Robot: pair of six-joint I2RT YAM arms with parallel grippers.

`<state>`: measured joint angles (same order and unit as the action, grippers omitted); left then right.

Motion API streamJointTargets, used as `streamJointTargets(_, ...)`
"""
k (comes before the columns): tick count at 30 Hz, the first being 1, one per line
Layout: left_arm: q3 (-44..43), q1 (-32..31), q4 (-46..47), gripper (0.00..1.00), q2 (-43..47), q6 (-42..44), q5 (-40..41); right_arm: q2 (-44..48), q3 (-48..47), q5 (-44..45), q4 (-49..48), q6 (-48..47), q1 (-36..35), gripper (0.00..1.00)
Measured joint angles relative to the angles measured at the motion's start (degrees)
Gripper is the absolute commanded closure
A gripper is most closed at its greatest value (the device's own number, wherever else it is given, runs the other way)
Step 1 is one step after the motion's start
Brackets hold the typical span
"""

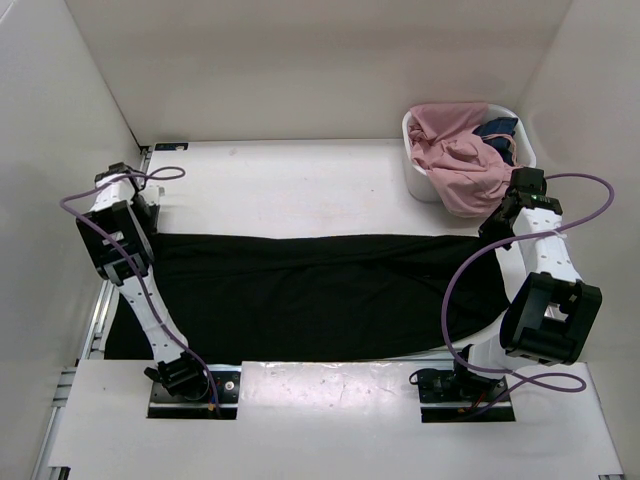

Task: Fold and stack the trousers
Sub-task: Fold the trousers

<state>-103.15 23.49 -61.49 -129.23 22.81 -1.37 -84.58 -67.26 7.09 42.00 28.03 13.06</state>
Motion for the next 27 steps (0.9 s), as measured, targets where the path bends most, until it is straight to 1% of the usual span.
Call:
streamJointTargets(4, -4.1, -0.6, -1.2, 0.86, -2.0, 0.2, -0.9, -0.2, 0.0, 0.0, 0.0, 0.0, 0.0, 1.00)
streamJointTargets(8, -9.0, -2.6, 2.8, 0.86, -2.9, -0.7, -3.0, -0.7, 0.0, 0.0, 0.0, 0.0, 0.0, 1.00)
streamJointTargets(9, -10.4, -3.2, 3.9, 0.84, -2.9, -1.0, -3.6, -0.8, 0.0, 0.0, 0.0, 0.0, 0.0, 1.00)
streamJointTargets(10, -11.6, -3.8, 4.9, 0.70, -2.9, -1.2, -4.1, -0.9, 0.0, 0.0, 0.0, 0.0, 0.0, 1.00)
streamJointTargets(11, -12.7, -4.2, 5.8, 0.48, -2.9, -1.3, -4.5, -1.0, 0.0, 0.0, 0.1, 0.0, 0.0, 1.00)
streamJointTargets(12, -13.5, -4.7, 6.6, 0.14, -2.9, -1.2, -4.7, -1.0, 0.0, 0.0, 0.1, 0.0, 0.0, 1.00)
streamJointTargets(14, -14.0, -5.7, 8.1, 0.00, -2.9, -1.7, -4.9, -1.0, 0.0, 0.0, 0.1, 0.0, 0.0, 1.00)
streamJointTargets(17, -12.1, -6.1, 8.9, 0.00, -2.6, -2.1, -3.9, -1.0, 0.0, 0.0, 0.2, 0.0, 0.0, 1.00)
streamJointTargets(20, -8.7, -4.6, 8.7, 0.00, -1.9, -3.3, -3.5, -1.0, 0.0, 0.0, 0.2, 0.0, 0.0, 1.00)
streamJointTargets(27, -1.0, 5.2, 8.5, 0.00, 3.1, -5.1, -3.8, -1.0, 0.0, 0.0, 0.2, 0.0, 0.0, 1.00)
